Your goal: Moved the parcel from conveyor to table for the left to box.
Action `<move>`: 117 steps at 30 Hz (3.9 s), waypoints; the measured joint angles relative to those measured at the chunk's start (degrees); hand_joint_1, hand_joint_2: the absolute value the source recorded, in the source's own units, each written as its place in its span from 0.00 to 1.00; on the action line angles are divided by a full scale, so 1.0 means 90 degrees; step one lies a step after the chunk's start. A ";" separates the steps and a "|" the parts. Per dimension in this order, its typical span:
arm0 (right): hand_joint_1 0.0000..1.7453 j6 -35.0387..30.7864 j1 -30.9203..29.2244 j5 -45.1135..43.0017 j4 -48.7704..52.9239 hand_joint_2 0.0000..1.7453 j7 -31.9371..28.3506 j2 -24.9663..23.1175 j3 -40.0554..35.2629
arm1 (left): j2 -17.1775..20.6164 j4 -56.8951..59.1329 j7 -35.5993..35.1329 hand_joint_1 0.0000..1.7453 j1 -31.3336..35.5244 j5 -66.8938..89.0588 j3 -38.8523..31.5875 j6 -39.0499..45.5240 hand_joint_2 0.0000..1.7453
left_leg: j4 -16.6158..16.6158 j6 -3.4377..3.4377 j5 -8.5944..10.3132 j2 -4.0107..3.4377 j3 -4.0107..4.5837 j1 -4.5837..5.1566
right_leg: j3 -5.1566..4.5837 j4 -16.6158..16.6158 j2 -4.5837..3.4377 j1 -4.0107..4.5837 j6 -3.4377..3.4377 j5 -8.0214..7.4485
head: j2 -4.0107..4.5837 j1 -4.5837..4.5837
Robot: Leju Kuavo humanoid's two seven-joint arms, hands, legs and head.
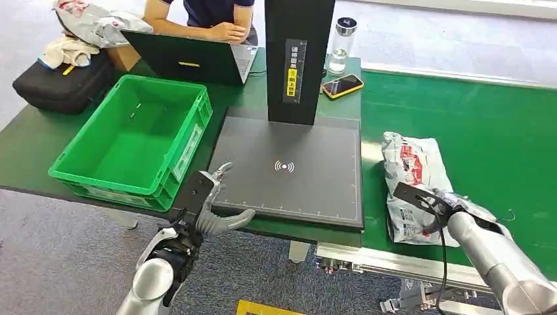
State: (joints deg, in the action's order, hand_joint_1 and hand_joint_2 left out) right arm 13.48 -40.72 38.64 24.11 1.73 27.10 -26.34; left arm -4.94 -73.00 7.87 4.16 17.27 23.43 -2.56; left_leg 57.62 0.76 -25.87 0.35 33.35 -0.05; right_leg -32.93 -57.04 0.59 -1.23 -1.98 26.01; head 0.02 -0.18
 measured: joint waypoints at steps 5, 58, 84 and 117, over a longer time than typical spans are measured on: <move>1.00 0.0593 -0.0065 -0.0158 0.0160 1.00 -0.0029 0.0058 0.0000 | 0.0000 -0.0053 0.0041 0.00 0.0009 0.0053 0.0000 -0.0049 1.00 | 0.0001 0.0000 0.0000 0.0000 -0.0003 0.0000 | 0.0001 0.0001 0.0000 0.0000 0.0000 0.0000 | 0.0002 0.0000; 1.00 -0.4060 0.1134 -0.2784 0.4001 1.00 -0.2153 -0.0425 0.2515 | 0.0010 -0.0070 0.0556 0.00 0.0075 -0.0017 -0.0046 0.0221 1.00 | 0.0000 0.0000 0.0000 0.0004 0.0012 0.0001 | -0.0013 0.0000 0.0005 -0.0001 0.0000 0.0000 | 0.0000 -0.0002; 1.00 -0.3132 0.2415 -0.3750 0.7019 1.00 -0.2552 -0.1086 0.1724 | -0.0002 0.0155 0.0585 0.00 0.0380 -0.0024 0.0333 -0.0056 1.00 | -0.0003 -0.0002 0.0001 0.0001 0.0014 0.0000 | -0.0015 0.0000 0.0003 -0.0001 0.0001 0.0002 | 0.0000 -0.0002; 1.00 -0.2052 0.1310 -0.3366 0.4594 1.00 -0.1448 -0.1302 0.0554 | 0.0080 0.0481 0.0566 0.00 0.0595 -0.0270 0.0794 -0.0262 1.00 | -0.0002 -0.0002 0.0002 0.0001 0.0014 0.0000 | -0.0015 -0.0001 0.0001 0.0000 0.0001 0.0000 | 0.0000 0.0000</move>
State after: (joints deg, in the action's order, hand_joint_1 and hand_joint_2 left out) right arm -4.98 -28.93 8.35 65.46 -11.30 15.39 -21.35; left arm -4.22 -68.67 12.96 9.52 14.84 30.58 -4.92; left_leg 57.59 0.74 -25.85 0.35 33.48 -0.05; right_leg -33.07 -57.05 0.60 -1.23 -1.97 26.01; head 0.02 -0.17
